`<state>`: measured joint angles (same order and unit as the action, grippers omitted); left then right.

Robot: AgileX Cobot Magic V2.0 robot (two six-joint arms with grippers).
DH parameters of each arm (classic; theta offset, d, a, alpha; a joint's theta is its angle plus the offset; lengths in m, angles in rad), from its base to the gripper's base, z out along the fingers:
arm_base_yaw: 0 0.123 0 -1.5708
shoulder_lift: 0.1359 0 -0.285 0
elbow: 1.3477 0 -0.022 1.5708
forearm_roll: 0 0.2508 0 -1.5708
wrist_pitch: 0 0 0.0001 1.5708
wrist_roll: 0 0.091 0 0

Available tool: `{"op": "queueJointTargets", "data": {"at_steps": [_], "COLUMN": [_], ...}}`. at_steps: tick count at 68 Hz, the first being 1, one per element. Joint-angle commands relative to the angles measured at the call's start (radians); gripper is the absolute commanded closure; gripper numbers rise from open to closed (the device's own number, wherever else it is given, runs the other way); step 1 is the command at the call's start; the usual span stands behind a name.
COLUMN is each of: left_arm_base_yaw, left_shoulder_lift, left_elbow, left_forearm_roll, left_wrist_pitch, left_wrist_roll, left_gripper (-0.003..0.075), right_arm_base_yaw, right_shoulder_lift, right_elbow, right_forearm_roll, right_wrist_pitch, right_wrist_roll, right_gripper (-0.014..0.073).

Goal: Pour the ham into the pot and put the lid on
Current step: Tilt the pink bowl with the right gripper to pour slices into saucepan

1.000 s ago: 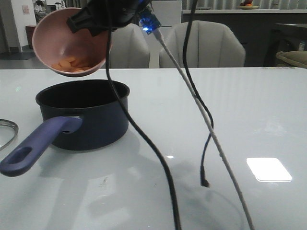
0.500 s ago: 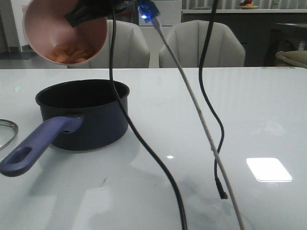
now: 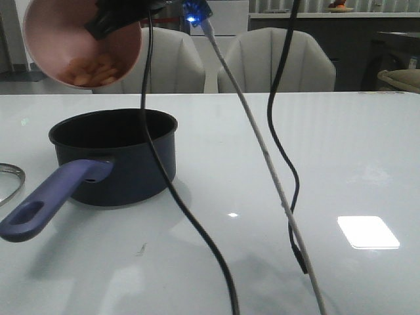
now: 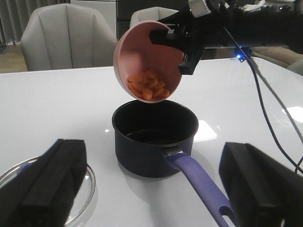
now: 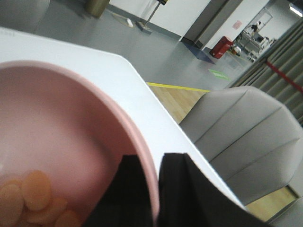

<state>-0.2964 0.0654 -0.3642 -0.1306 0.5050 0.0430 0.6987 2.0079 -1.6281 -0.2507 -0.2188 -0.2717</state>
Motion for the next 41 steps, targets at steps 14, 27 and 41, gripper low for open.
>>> {"op": "queueJointTargets", "data": {"at_steps": [14,27,41], "left_arm_base_yaw": [-0.008,-0.008,-0.008], "left_shoulder_lift": [0.014,0.014,0.014], "left_elbow": [-0.027,-0.027,-0.027], "left_forearm_roll": [-0.008,-0.008,-0.008], "left_wrist_pitch": [-0.08,-0.08,-0.08], "left_wrist_roll": [-0.004,-0.004,-0.004], "left_gripper": [0.0117,0.0117,0.0117], "right_arm_base_yaw": [-0.003,-0.003,-0.003], "right_shoulder_lift": [-0.082,-0.1,-0.075], "right_elbow": [-0.005,0.156,0.196], "right_forearm_roll": [0.226,0.467,0.441], "right_wrist_pitch": [-0.187,-0.552,-0.571], "right_wrist_roll": [-0.14,-0.266,-0.363], "right_gripper": [0.0458,0.0463,0.0463]}}
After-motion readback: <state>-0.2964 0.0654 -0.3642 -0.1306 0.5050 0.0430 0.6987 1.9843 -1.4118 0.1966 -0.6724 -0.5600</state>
